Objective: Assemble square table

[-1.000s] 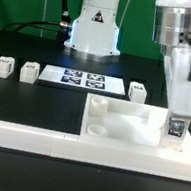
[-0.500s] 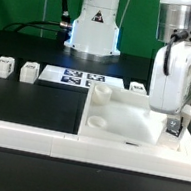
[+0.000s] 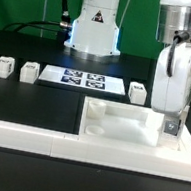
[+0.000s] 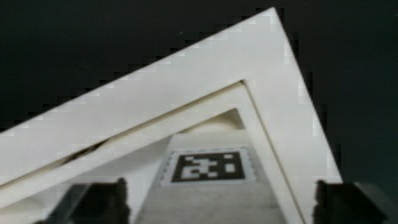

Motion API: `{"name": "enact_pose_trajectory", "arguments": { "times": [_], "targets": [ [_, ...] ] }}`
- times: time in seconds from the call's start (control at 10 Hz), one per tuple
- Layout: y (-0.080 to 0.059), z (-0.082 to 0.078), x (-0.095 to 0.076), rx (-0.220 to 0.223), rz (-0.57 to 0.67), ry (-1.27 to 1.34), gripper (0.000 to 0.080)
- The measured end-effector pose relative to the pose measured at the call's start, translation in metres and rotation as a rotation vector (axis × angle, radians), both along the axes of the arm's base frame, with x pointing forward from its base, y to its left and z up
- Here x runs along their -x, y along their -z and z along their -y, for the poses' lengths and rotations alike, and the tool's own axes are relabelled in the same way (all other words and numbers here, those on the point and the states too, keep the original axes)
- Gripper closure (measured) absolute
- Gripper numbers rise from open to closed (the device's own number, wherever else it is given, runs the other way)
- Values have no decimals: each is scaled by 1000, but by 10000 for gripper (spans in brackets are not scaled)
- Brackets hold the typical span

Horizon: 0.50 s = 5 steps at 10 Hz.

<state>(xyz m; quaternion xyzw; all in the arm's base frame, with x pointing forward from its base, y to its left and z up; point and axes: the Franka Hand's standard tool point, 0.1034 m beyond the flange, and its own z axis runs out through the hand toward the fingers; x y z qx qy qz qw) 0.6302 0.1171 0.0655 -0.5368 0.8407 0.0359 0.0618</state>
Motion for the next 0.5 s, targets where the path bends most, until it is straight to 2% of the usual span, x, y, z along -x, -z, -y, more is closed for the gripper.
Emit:
{"name": "enact_pose_trajectory", "arguments": {
  "times": [0.1, 0.2, 0.5],
  "targets": [
    [0, 0, 0, 0, 0, -1, 239],
    [0, 0, 0, 0, 0, -1, 168],
    [0, 0, 0, 0, 0, -1, 151]
  ]
}}
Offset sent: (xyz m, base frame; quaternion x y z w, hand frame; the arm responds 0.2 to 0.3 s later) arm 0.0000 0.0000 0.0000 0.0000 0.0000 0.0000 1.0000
